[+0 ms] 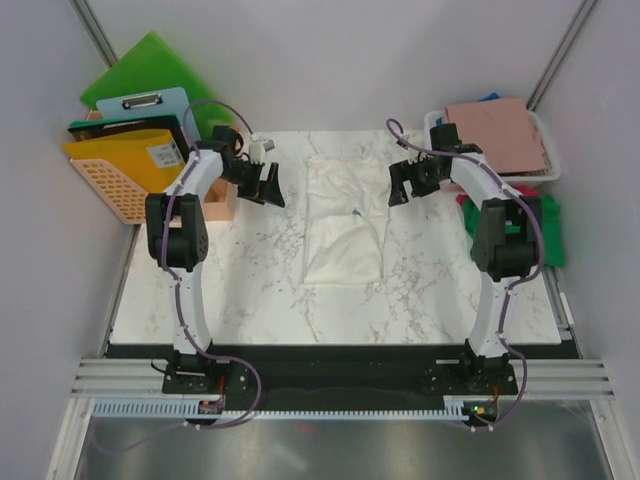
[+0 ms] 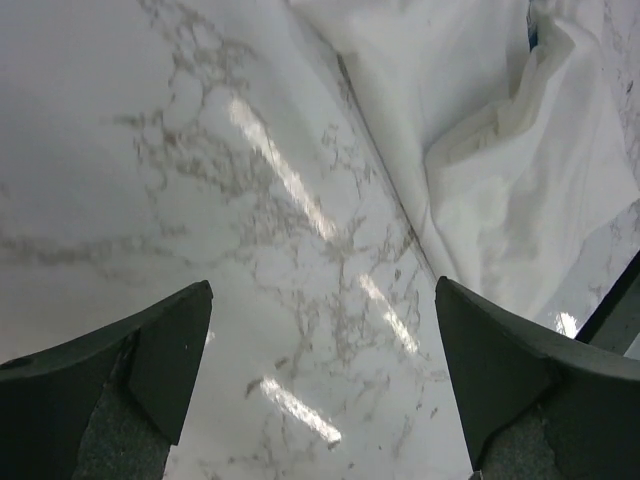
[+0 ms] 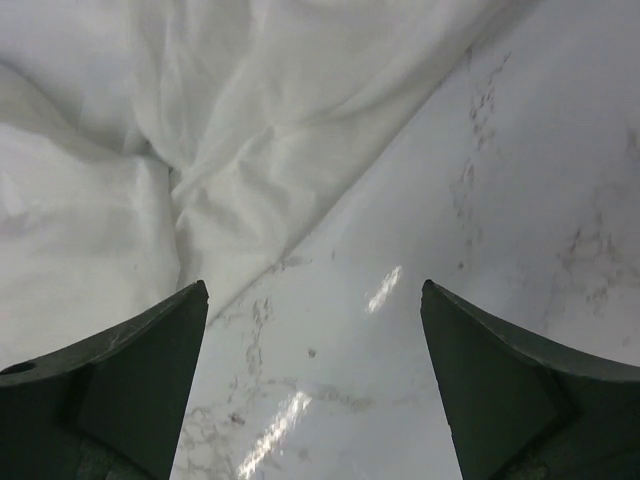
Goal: Fold and stack the t-shirts
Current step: Fold the tshirt
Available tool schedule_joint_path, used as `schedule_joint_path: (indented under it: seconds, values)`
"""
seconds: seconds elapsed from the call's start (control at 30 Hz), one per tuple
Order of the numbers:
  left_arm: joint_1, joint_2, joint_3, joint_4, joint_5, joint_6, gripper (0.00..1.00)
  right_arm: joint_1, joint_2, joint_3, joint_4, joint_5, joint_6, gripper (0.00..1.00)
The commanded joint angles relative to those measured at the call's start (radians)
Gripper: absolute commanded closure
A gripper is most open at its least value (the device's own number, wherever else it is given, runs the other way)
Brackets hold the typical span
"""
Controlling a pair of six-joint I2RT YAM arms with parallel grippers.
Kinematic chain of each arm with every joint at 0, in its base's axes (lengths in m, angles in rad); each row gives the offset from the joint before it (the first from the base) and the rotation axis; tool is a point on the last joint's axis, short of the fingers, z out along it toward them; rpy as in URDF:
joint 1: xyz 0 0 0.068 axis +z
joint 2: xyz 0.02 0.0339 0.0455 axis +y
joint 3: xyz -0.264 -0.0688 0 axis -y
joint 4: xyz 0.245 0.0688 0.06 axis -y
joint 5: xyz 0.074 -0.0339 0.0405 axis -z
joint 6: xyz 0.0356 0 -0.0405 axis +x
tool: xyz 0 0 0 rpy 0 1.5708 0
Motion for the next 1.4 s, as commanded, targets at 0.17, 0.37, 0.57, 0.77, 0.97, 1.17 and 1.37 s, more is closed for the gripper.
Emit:
schedule_joint_path:
  seconds: [0.17,0.37,0.57,0.77,0.97,1.17,1.37]
  values:
    - [0.036,-0.781,-0.529,0.353,-0.3,0.001,0.0,0.283,-0.61,-0.496,-0.014,0.136,-0.322,0.04]
    - [0.051,-1.065,-0.683,0.468,-0.513,-0.022,0.0,0.475,-0.693,-0.606,0.082,0.217,-0.372,0.06]
    - [0.088,-1.174,-0.812,0.445,-0.61,0.021,0.0,0.576,-0.57,-0.649,0.131,0.309,-0.423,0.07]
    - [0.148,-1.309,-0.934,0.453,-0.671,0.009,0.0,0.693,-0.501,-0.626,0.183,0.36,-0.423,0.08]
    - [0.168,-1.35,-0.985,0.447,-0.711,0.046,0.0,0.75,-0.463,-0.644,0.213,0.38,-0.425,0.09]
    - [0.186,-1.343,-0.974,0.451,-0.711,0.035,0.0,0.756,-0.404,-0.681,0.268,0.38,-0.42,0.12]
    - [0.189,-1.341,-0.964,0.453,-0.711,0.044,0.0,0.756,-0.377,-0.696,0.282,0.363,-0.406,0.24]
